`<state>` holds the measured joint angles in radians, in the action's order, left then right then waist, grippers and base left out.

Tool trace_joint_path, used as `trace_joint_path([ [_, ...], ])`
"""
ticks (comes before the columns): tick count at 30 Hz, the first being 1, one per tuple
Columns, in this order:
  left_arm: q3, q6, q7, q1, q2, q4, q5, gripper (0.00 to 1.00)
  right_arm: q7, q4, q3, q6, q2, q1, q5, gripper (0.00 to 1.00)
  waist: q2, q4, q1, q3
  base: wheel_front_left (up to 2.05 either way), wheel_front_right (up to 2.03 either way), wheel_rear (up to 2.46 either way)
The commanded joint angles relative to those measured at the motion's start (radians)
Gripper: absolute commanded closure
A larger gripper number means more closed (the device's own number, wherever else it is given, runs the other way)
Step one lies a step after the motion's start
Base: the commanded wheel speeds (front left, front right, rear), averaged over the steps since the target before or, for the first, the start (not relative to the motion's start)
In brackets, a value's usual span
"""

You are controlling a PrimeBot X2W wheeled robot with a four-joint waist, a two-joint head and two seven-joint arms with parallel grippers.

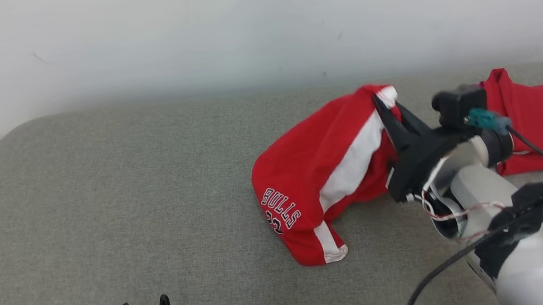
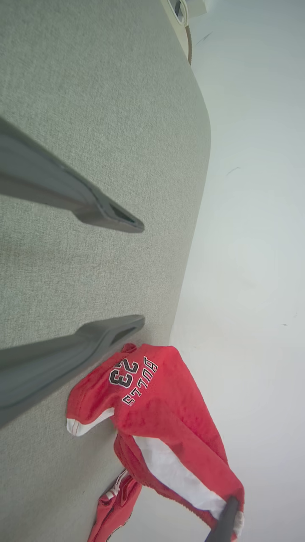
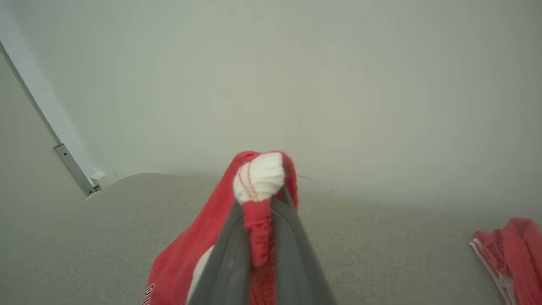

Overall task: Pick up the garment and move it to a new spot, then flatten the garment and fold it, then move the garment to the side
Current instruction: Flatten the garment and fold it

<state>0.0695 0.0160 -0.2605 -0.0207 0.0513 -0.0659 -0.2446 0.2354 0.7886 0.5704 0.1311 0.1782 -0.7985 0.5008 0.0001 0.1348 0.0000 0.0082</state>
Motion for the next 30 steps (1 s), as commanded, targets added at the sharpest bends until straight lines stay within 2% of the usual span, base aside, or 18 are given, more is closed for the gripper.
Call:
trace_joint_path([
  [1, -0.002, 0.003, -0.004, 0.002, 0.0, -0.001, 0.003, 0.0, 0.007, 0.01, 0.006, -0.001, 0.009, 0.029, 0.011, 1.0, -0.0001, -0.003, 0.0, 0.003, 0.0, 0.0, 0.0],
  [11, -0.001, 0.001, -0.004, -0.008, 0.0, 0.004, -0.005, 0.0, 0.019, 0.053, 0.013, -0.001, 0.033, 0.123, 0.027, 1.0, -0.0001, -0.015, 0.0, 0.024, 0.0, 0.0, 0.0],
  [12, 0.0, 0.001, -0.004, -0.009, 0.0, 0.004, -0.005, 0.0, 0.021, 0.054, 0.013, -0.001, 0.034, 0.129, 0.026, 0.77, -0.0001, -0.016, 0.0, 0.025, 0.0, 0.0, 0.0],
  [13, -0.001, 0.001, -0.004, -0.01, 0.0, 0.004, -0.005, 0.0, 0.021, 0.057, 0.013, -0.001, 0.034, 0.137, 0.026, 0.35, -0.0001, -0.017, 0.0, 0.027, 0.0, 0.0, 0.0],
  [14, -0.001, 0.002, -0.004, -0.011, -0.001, 0.003, -0.005, 0.0, 0.022, 0.06, 0.011, -0.001, 0.035, 0.143, 0.026, 0.04, -0.0001, -0.019, 0.0, 0.028, 0.0, 0.0, 0.0],
  [15, -0.002, 0.002, -0.004, -0.012, 0.0, 0.003, -0.005, 0.0, 0.022, 0.061, 0.007, -0.001, 0.035, 0.148, 0.027, 0.0, -0.0001, -0.02, 0.0, 0.029, 0.0, 0.0, 0.0],
  [30, -0.002, -0.006, -0.004, 0.002, -0.001, 0.004, -0.007, 0.0, 0.029, 0.017, -0.055, -0.001, 0.039, 0.247, -0.017, 0.0, -0.0001, -0.052, 0.0, 0.014, 0.0, 0.0, 0.0],
])
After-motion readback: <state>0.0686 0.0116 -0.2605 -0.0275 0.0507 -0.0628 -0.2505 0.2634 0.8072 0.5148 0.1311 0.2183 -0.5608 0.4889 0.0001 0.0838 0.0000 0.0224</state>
